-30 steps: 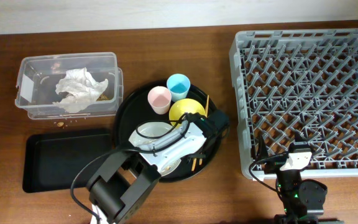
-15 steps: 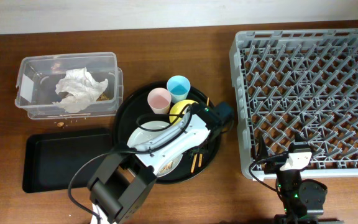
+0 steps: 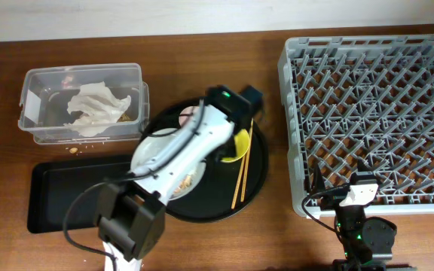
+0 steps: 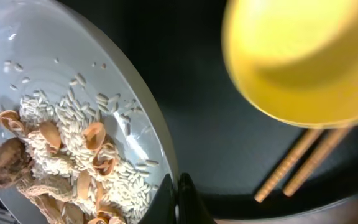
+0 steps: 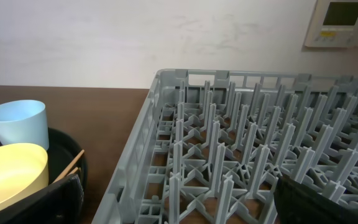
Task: Sort waste into correct bins and load items into the dishwasher rack
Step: 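Lift the white plate and move it over the black tray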
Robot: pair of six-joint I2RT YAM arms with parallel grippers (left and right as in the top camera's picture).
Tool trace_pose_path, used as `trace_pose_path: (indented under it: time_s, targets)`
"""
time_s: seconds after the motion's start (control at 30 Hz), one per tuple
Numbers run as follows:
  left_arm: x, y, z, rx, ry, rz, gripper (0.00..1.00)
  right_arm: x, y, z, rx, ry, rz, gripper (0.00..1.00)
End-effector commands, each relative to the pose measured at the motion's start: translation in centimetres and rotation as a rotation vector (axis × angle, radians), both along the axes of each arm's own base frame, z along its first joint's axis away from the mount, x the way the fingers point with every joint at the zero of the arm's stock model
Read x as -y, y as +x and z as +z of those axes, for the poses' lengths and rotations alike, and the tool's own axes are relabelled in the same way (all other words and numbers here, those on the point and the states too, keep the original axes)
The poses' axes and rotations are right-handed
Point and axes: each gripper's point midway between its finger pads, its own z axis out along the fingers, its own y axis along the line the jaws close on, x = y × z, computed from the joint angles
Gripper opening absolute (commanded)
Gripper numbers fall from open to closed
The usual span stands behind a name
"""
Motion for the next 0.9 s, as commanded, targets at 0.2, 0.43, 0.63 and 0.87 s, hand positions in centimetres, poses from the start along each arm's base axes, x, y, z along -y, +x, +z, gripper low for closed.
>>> trace_pose_path:
  time_s: [0.2, 0.43, 0.63, 0.87]
  targets:
    - [-9.4, 3.4, 8.0, 0.159, -0.178, 0.192, 0.01, 0.2, 0.0, -0.2, -0.002, -0.007, -0.008, 0.99]
    - [-13.2, 4.5, 8.1, 0.151, -0.239, 0.280, 0.01, 0.2, 0.0, -0.2, -0.002, -0.007, -0.008, 0.98]
    - [-15.7, 5.0, 8.0, 0.140, -0.299, 0.318, 0.01, 0.2, 0.0, -0.2, -0.002, -0.007, -0.008, 0.99]
    - [-18.0, 5.5, 7.8, 0.136, -0.382, 0.362, 0.00, 0.2, 0.0, -0.2, -0.002, -0.007, -0.008, 0.99]
